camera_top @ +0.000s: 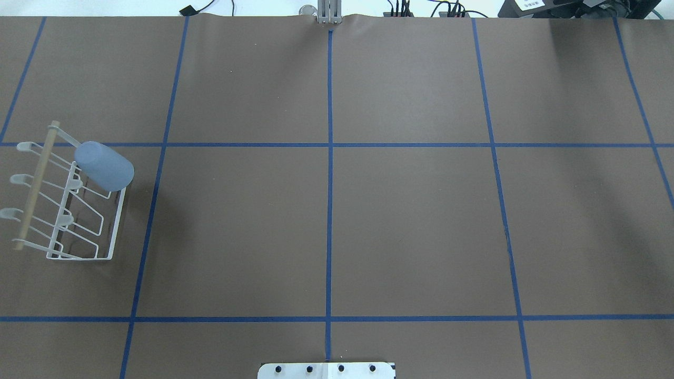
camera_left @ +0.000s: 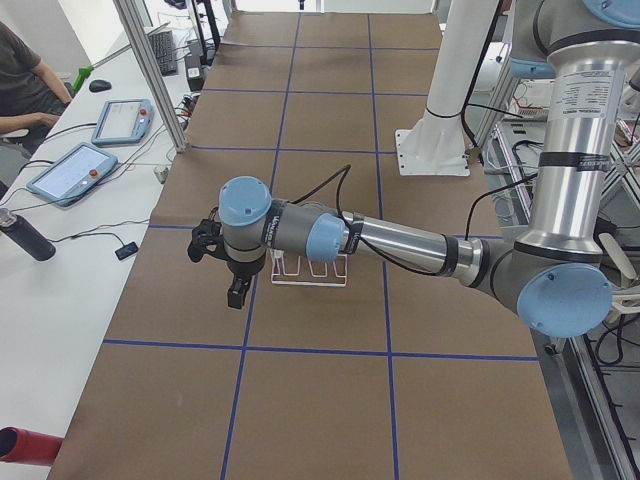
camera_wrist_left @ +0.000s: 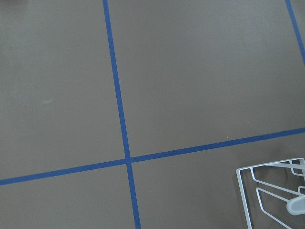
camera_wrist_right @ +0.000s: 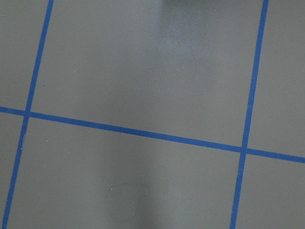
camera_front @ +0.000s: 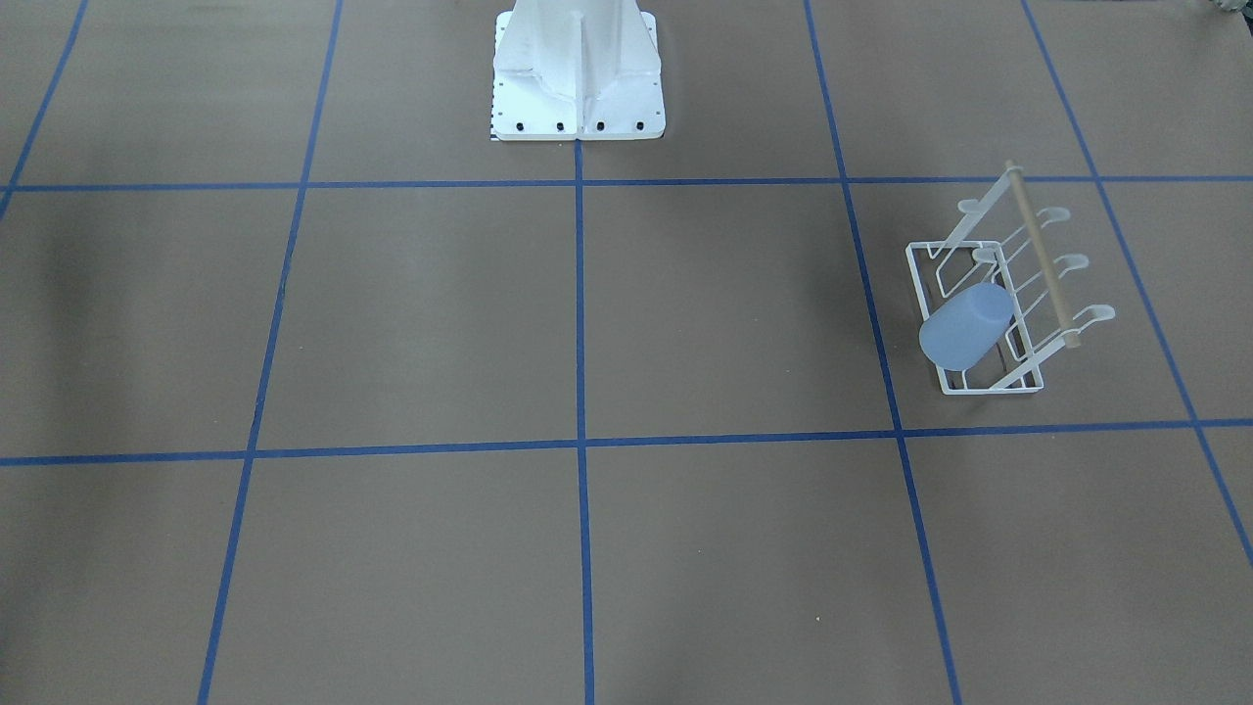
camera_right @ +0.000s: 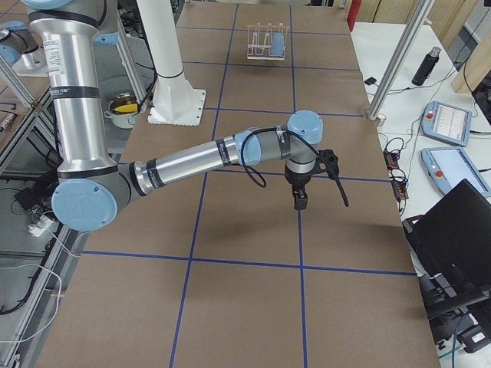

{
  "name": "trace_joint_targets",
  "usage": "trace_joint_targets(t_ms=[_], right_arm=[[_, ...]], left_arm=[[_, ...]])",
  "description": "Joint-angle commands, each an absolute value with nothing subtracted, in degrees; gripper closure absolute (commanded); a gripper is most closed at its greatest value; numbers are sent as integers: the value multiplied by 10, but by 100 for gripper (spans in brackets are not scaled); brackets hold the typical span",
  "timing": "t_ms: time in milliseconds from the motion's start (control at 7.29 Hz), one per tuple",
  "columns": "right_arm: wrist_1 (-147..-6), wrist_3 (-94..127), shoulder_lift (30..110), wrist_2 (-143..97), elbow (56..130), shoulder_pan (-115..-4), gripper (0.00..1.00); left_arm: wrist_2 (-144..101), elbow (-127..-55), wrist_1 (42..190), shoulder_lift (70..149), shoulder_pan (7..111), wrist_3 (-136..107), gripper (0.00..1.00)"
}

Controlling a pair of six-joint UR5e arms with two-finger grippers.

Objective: Hang cup on cup holder

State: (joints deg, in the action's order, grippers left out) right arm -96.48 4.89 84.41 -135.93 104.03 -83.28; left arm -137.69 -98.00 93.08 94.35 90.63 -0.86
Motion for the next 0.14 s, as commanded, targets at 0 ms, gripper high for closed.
trace_joint_targets(t_ms=[0], right_arm=[[-964,53,841,-1381,1039,-833,0]], left_arm=[[-1382,-982,934,944,906,-9,2]])
